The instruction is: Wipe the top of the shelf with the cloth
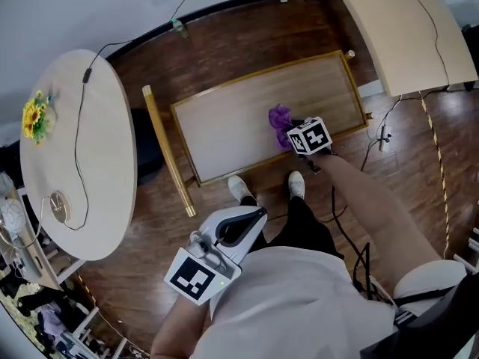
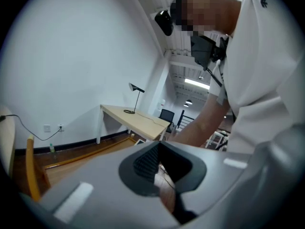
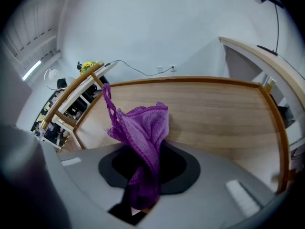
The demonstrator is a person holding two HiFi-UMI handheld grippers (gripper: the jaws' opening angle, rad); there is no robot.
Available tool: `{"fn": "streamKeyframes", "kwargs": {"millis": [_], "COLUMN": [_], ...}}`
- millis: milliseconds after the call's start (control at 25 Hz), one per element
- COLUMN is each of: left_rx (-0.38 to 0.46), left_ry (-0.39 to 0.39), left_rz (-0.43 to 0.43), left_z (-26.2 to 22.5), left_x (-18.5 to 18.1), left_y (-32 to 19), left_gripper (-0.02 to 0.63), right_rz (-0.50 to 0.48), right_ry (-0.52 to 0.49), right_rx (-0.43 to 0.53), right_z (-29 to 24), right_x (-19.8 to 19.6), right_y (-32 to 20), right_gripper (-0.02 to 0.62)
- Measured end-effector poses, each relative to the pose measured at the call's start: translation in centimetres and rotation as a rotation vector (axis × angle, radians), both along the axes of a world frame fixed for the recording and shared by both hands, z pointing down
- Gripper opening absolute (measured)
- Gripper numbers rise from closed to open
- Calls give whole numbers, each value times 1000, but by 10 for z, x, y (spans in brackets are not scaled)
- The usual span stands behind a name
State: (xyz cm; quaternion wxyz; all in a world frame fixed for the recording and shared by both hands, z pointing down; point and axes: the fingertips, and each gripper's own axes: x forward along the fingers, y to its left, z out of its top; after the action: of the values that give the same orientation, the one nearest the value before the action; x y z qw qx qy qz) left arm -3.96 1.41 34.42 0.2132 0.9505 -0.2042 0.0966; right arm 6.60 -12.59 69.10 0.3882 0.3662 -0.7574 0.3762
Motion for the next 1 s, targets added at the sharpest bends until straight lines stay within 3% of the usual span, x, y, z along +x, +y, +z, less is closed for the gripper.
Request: {"fn": "streamKeyframes", "kwargs": {"millis": [360, 520, 760, 840, 1000], "left_rx": [-12, -10, 27, 33, 32], "left_ry": [-10, -19, -34, -28, -34], "left_rz": [15, 7, -4, -17, -42], "left_z": [2, 2, -6, -10, -13], "left_x": [52, 66, 71, 64, 40], "left_y": [4, 2, 3, 4, 7], "left_gripper": [20, 20, 19, 20, 20], "right_rz": [179, 236, 270, 223, 34], "right_ry": [229, 259, 178, 114, -37], "right_rx": [10, -17, 17, 54, 78], "right_z": [3, 3, -16, -35, -58], "right_x": [219, 261, 231, 191, 64], "right_y": [-19, -23, -22, -17, 9], "right_gripper": [103, 98, 100, 100, 100]}}
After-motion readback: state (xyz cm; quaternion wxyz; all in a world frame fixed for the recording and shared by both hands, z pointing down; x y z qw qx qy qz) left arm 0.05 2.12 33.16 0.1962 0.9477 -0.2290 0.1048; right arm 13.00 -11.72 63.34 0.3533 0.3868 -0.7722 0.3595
